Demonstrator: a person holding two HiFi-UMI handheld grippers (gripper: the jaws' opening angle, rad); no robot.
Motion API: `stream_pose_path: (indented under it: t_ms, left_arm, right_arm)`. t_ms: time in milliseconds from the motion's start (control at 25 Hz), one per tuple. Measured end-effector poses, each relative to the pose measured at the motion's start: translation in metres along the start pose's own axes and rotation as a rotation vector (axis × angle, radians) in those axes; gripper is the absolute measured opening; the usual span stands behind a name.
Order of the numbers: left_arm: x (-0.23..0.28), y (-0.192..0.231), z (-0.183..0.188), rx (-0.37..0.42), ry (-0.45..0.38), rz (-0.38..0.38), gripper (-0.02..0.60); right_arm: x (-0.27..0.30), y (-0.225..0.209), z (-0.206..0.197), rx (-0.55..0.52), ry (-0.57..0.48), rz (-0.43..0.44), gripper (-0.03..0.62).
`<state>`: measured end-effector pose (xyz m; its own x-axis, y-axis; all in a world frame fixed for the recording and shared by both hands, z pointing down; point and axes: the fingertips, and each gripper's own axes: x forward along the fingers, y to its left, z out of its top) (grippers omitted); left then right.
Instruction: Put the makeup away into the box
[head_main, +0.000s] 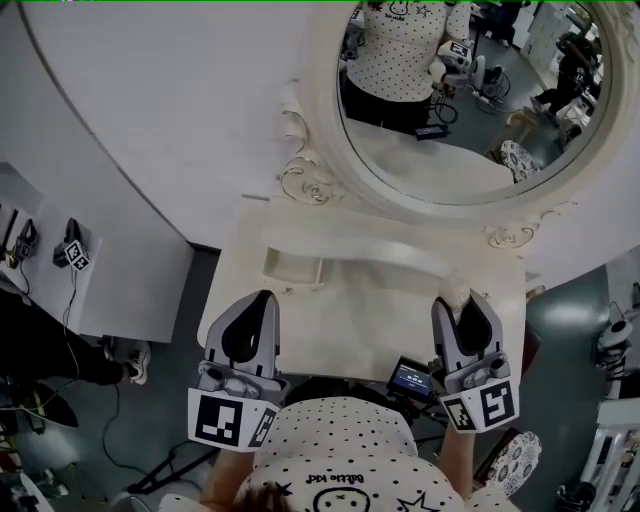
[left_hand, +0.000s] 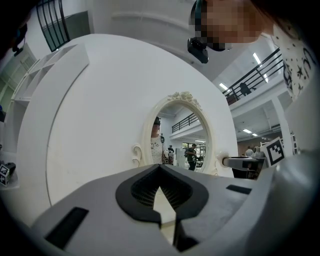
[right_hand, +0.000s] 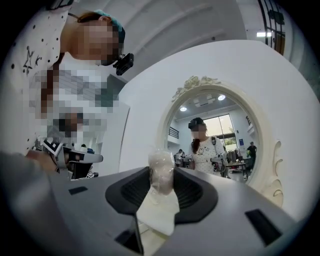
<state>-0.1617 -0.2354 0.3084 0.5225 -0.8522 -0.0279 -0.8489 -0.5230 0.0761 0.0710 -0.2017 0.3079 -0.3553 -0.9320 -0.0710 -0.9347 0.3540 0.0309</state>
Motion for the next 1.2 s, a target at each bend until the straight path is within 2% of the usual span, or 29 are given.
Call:
stream_pose_path:
  t_ms: [280,360,480,800,960,1200]
  left_arm:
    - [-0.017,0.019,-0.003,-0.012,0.005,0.064,0.005]
    - [-0.023,0.027,-0.004,-0.013,0.010,0.093,0.005]
    - [-0.033,0.038,-0.005,-0.014,0.017,0.137,0.005]
    - [-0.042,0.059,-0.012,-0.025,0.048,0.211,0.005]
    - [-0.037,0.062,-0.016,-0.034,0.061,0.220,0.005]
    - [-0.028,0.067,-0.021,-0.042,0.076,0.225,0.005]
  right_arm:
    - [0.072,0.057,-0.010,-0.071,0.026,0.209,0.146]
    - [0.094,0.075,-0.023,-0.085,0.041,0.273,0.146]
    - [0.123,0.098,-0.056,-0.126,0.119,0.355,0.146]
    - [0.182,0.127,-0.149,-0.109,0.313,0.453,0.146]
    - [0.197,0.139,-0.198,-0.110,0.431,0.502,0.146]
    - [0.203,0.147,-0.260,-0.169,0.594,0.563,0.147]
